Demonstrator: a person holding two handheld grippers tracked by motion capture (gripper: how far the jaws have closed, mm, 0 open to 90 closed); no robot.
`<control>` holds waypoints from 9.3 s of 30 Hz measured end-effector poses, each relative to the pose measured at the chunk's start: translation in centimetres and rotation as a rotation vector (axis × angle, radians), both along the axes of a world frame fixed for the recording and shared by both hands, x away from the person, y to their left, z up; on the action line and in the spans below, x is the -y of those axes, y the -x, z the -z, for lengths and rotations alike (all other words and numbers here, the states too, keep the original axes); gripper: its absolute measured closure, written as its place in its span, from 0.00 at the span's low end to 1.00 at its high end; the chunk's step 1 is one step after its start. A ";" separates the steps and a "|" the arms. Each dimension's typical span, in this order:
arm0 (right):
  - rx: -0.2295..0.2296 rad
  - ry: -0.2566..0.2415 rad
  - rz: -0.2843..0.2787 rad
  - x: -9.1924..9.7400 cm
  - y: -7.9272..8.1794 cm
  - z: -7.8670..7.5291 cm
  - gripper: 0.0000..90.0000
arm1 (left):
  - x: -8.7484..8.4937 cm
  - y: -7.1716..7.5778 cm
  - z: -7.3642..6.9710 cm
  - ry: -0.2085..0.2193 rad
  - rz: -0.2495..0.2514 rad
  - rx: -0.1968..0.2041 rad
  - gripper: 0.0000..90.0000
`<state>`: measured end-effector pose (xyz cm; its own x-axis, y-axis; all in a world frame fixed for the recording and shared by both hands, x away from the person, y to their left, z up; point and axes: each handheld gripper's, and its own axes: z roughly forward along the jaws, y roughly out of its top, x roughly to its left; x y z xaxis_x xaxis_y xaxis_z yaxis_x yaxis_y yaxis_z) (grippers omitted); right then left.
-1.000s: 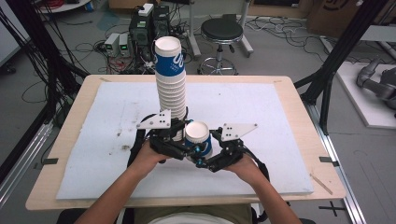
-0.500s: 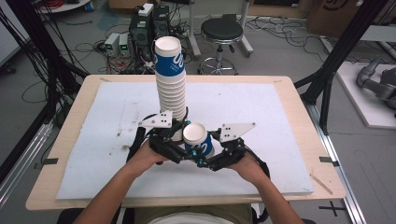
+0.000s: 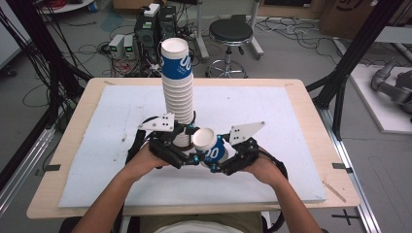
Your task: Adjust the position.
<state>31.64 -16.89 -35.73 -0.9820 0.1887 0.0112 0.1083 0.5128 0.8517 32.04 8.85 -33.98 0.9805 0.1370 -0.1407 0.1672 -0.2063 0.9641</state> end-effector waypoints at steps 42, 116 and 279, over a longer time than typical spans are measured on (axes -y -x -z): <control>0.024 -0.145 0.050 2.3 -0.1 -0.1 0.15 | -1.8 -1.0 0.8 0.027 -0.019 0.000 0.31; -0.031 -0.151 -0.035 1.3 0.3 1.8 0.21 | -0.1 -0.2 1.9 0.085 0.031 -0.021 0.17; -0.021 0.008 -0.092 2.5 -1.1 -3.4 0.24 | -1.3 0.0 2.0 -0.123 0.076 0.035 0.15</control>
<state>32.71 -19.43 -32.36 -0.9947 0.0983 0.0304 0.0781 0.5284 0.8454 32.05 10.14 -35.94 0.9928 0.0760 -0.0931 0.1133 -0.3343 0.9356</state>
